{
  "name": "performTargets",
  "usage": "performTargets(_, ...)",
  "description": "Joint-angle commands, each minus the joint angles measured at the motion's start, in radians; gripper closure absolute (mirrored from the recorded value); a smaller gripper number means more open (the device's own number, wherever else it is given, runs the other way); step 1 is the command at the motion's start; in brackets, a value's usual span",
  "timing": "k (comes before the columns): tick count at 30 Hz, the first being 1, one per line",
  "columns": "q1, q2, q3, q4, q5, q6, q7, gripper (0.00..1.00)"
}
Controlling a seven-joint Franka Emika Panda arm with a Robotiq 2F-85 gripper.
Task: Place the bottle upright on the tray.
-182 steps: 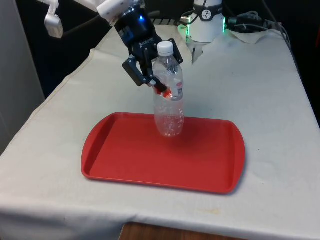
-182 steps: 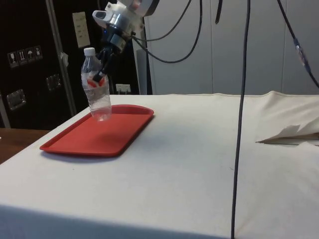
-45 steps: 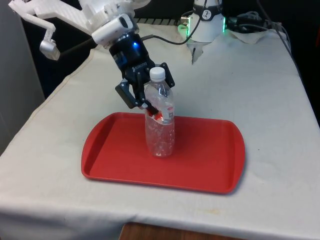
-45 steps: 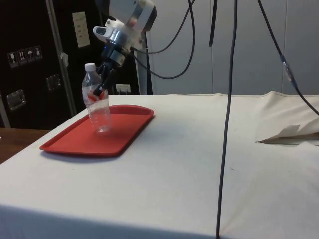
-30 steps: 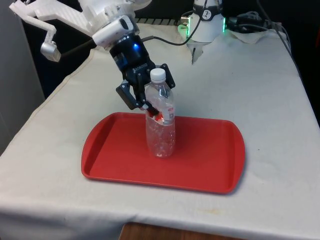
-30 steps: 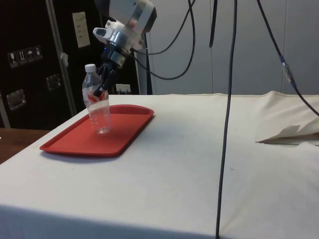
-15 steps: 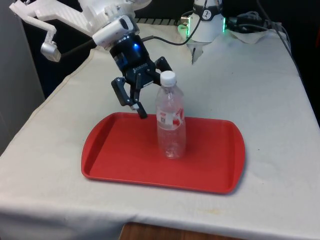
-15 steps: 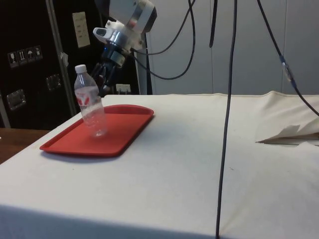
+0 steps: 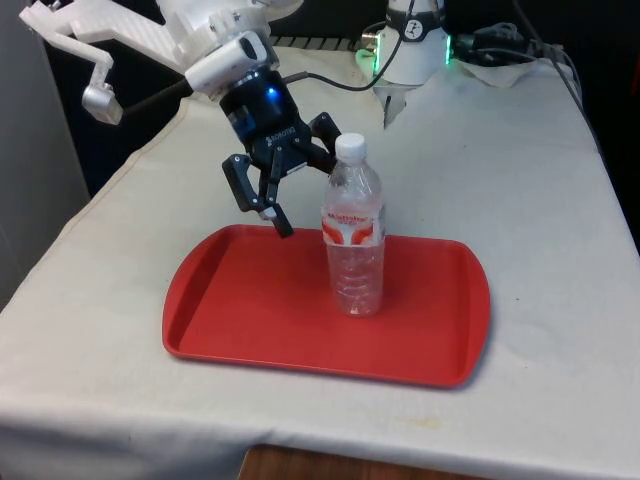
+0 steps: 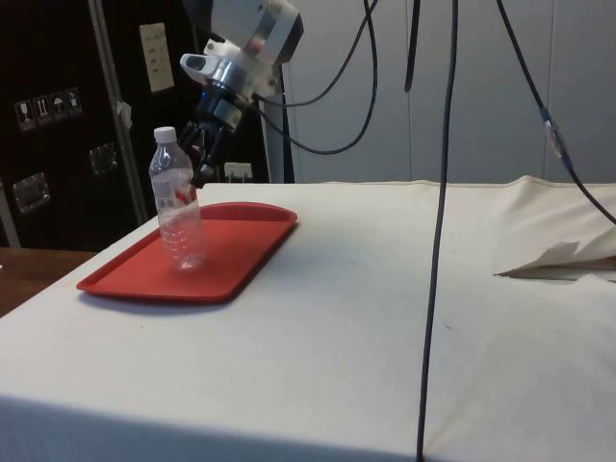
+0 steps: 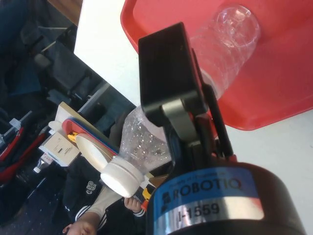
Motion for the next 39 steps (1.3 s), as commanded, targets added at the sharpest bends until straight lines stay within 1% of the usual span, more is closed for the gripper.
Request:
performTargets(1, 0.0, 0.0, 0.0, -0.001, 0.001, 0.0, 0.0, 0.0)
performTargets(18, 0.0, 0.001, 0.001, -0.003, 0.002, -0.003, -0.002, 0.0)
performTargets(21, -0.001, -0.007, -0.001, -0.011, 0.002, -0.006, -0.005, 0.0)
performTargets(25, 0.002, -0.019, -0.011, -0.022, 0.0, -0.018, -0.007, 0.0)
performTargets(27, 0.004, -0.029, -0.021, -0.032, -0.001, -0.03, -0.01, 0.0)
performTargets(28, 0.0, -0.017, -0.016, -0.019, 0.002, -0.034, -0.006, 0.0)
performTargets(29, 0.004, -0.033, -0.023, -0.035, -0.001, -0.033, -0.011, 0.0)
performTargets(30, 0.005, -0.036, -0.025, -0.039, -0.001, -0.035, -0.012, 0.0)
performTargets(36, 0.004, -0.068, -0.035, -0.066, -0.007, -0.049, -0.017, 0.0)
performTargets(37, 0.001, -0.06, -0.03, -0.058, 0.001, -0.052, -0.018, 0.0)
performTargets(38, 0.005, -0.071, -0.037, -0.068, -0.007, -0.052, -0.017, 0.0)
performTargets(39, 0.006, -0.075, -0.04, -0.07, -0.009, -0.054, -0.018, 0.0)
